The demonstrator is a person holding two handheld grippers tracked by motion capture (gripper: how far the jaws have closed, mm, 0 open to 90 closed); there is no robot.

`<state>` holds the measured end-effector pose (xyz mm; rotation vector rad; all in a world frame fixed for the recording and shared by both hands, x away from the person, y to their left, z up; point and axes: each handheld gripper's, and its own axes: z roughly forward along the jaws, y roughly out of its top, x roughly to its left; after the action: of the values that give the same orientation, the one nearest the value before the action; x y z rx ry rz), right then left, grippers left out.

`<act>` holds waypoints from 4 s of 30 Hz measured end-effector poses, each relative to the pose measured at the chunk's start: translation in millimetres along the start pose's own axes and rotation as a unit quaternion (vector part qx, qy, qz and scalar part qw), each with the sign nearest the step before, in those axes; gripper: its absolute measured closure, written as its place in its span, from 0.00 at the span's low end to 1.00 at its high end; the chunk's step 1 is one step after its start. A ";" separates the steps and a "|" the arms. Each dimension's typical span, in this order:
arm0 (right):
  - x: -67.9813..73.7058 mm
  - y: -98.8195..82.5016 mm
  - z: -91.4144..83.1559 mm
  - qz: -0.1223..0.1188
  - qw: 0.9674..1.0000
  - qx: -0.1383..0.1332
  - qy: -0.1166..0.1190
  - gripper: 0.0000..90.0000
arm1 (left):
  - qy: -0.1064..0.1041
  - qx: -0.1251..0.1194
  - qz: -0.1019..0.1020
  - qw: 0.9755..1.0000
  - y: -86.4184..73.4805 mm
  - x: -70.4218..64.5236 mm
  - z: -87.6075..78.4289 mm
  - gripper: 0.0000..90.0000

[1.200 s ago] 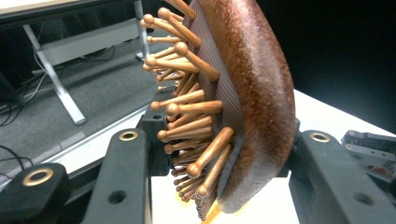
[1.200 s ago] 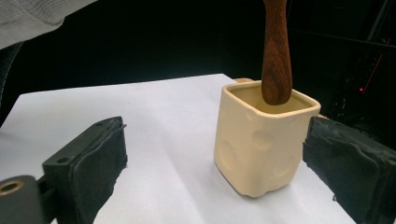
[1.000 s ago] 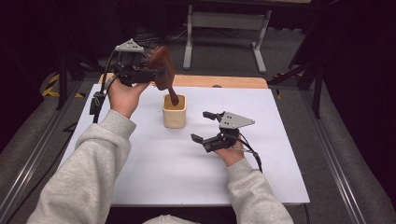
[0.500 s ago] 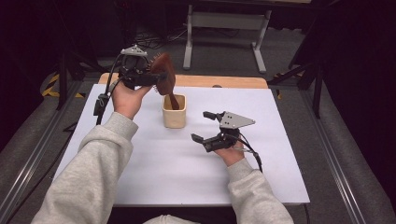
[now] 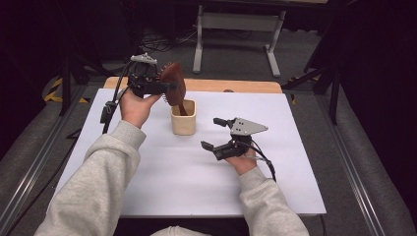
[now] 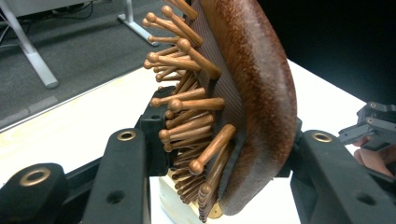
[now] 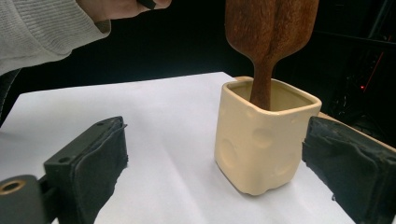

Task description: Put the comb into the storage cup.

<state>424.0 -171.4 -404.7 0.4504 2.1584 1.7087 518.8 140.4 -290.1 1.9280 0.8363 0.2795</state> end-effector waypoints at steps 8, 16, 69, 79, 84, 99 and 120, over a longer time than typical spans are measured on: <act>0.4 0.1 0.5 -0.001 1.000 -0.001 0.002 0.08 | -0.002 0.003 -0.008 1.000 -5.0 2.7 3.5 0.61; 0.3 -0.2 1.0 -0.001 1.000 0.000 0.003 0.08 | -0.004 0.009 -0.011 1.000 -7.8 2.0 7.5 0.60; -2.1 0.0 -0.9 0.002 1.000 -0.004 0.001 0.08 | 0.033 0.009 -0.020 0.999 -33.9 19.7 1.1 0.37; -2.9 0.1 -1.6 0.005 1.000 -0.006 -0.002 0.08 | 0.054 -0.017 -0.014 0.998 -35.2 20.0 -18.1 0.04; -3.5 0.6 -2.4 0.005 1.000 -0.008 -0.004 0.07 | 0.055 -0.033 0.000 0.998 -36.0 15.7 -32.7 0.00; -4.3 10.6 -14.7 -0.006 1.000 -0.014 -0.016 0.07 | 0.054 -0.090 0.058 0.993 -57.4 -11.7 -85.5 0.00; -1.0 14.3 -44.4 -0.005 0.999 -0.003 -0.037 0.07 | 0.007 -0.126 0.074 0.989 -131.8 -29.3 -104.6 0.00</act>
<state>405.0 -207.1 -381.4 0.4928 2.0989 1.6669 385.9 231.6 -346.4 1.7544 0.6338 0.4664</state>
